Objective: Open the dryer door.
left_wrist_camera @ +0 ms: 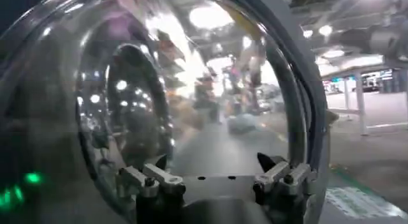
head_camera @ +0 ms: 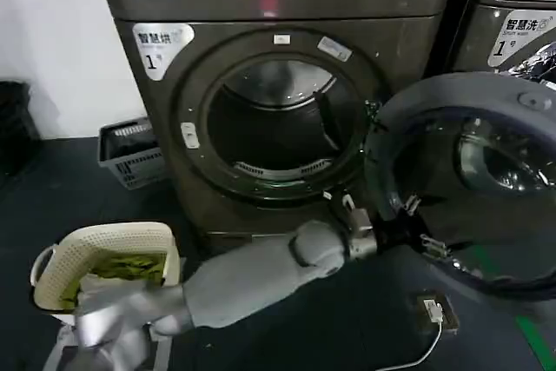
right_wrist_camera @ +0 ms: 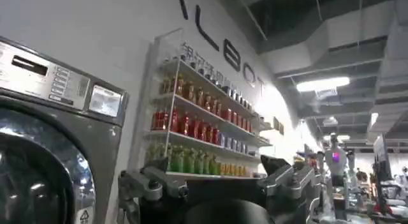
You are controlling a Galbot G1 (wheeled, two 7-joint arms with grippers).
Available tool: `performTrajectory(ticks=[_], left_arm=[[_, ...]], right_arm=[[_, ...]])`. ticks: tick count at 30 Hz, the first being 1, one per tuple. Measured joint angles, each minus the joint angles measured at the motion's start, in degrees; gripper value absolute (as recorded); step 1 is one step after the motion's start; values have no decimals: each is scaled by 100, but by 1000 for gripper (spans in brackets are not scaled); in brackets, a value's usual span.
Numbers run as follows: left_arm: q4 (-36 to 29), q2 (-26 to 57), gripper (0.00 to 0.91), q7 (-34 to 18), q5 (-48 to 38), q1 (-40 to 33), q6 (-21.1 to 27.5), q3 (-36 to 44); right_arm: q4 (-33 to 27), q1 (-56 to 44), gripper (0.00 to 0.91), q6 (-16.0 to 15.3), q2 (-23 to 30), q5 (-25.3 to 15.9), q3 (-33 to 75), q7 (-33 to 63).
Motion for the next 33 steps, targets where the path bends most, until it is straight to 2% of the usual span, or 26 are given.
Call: performTrajectory(ticks=[12,33], left_arm=[[310,-354,907,-335,29,-16,-75,-50],[877,-679,907,-522,322,-30,-309,-21]], right_arm=[[-70,-135,907,-1,-54,105,152,-29],[-39,-206,907,26,-59,137,267,-36]])
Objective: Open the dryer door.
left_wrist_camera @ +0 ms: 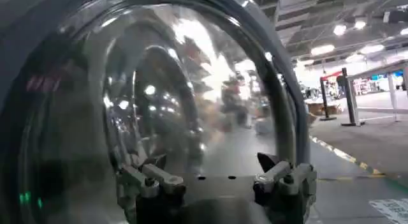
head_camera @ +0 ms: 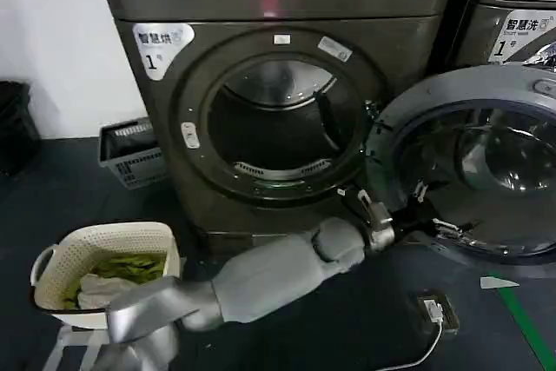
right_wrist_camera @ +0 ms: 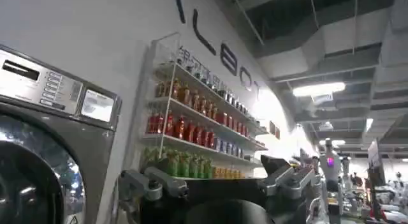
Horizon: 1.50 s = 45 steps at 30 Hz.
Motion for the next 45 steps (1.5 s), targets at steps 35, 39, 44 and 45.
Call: performTrajectory(ticks=[35,39,44,45], left_arm=[[-1031,1344,907,283,-318,463,-2180,-285],[-1264,1692,907,248,-77,548,-2379,-439],[-1509,2111,907,223,41,661,-2528,-590],[-1567,2196,907,227,37,672,-2525,-599]], right_arm=[[65,34,907,27,-144,-9,-40,-1],[118,31,907,25,-150,-23,-38,25],[155,33,907,16,-150,-33,-40,37],[160,33,907,15,-150,-33,-40,38]])
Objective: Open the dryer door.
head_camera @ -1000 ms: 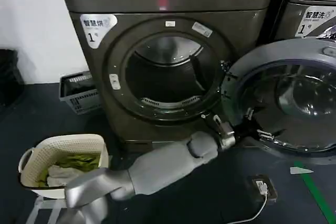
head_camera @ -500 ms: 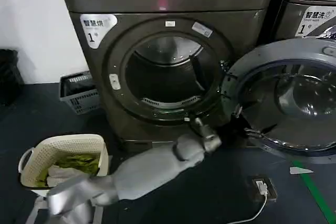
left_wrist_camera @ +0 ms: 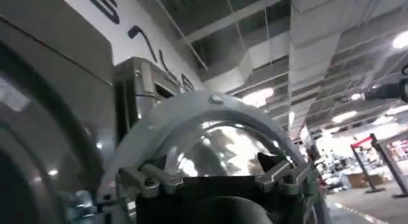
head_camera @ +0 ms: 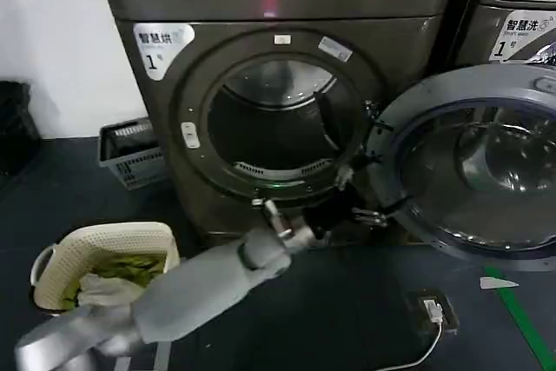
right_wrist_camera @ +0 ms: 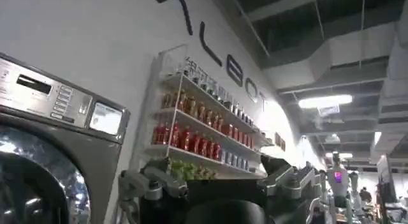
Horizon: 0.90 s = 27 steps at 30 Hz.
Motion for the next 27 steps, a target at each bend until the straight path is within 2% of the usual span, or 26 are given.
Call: performTrajectory(ticks=[7,16,21,27], left_arm=[[-421,604,907,3,39,106,116,-128],[-877,1513,907,-104,607,174,859,-256],[-914,2122,907,-110,742,176,984,-276],[-909,2809,907,128,944,158,1052,-223]], right_arm=[[86,11,907,-86,63,-15,-16,77],[128,46,907,-62,95,-42,31,80],[181,40,907,-25,107,-155,145,121],[282,30,907,11,163,-229,254,150]])
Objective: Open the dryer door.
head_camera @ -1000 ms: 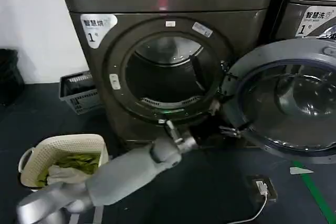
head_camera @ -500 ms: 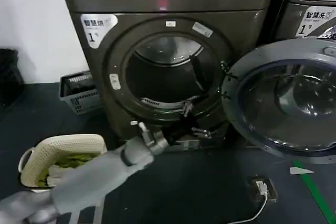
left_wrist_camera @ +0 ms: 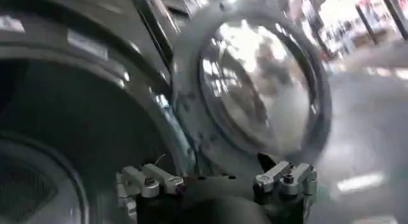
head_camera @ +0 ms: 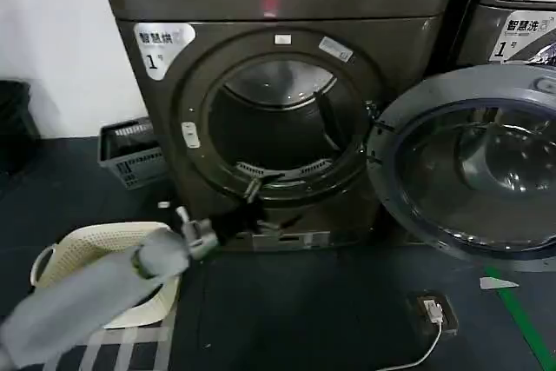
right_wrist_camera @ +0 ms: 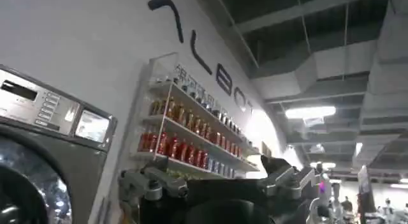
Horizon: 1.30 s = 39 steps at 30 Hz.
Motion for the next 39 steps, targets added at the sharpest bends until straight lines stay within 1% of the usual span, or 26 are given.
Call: performTrajectory(ticks=[4,7,13,18,20,26,31,35,39], left_arm=[[125,398,907,63,428,34,242,34],[176,704,907,68,591,73,545,19],[369,1289,907,103,688,86,1345,-95],[423,1676,907,437,787,165,1928,-255],[358,1830,907,547,804,203,2058,-340],[325,2316,907,980,1160,417,2121,-635],[519,2604,907,1347,1520,562,2131,-803],[697,2789,907,1789,1851,716,2087,-1005],[884,2840,907,1888,1864,790,2032,-1175]], right_arm=[[48,-2,907,80,34,-104,59,24],[42,-2,907,122,41,-175,96,81],[4,73,907,126,12,-165,163,345],[-65,78,907,137,-34,-137,189,396],[-86,66,907,140,-47,-136,207,382],[-101,73,907,154,-101,-140,187,365],[-119,84,907,159,-104,-148,188,367],[-92,140,907,159,-82,-163,120,365],[-89,162,907,167,-50,-187,67,358]])
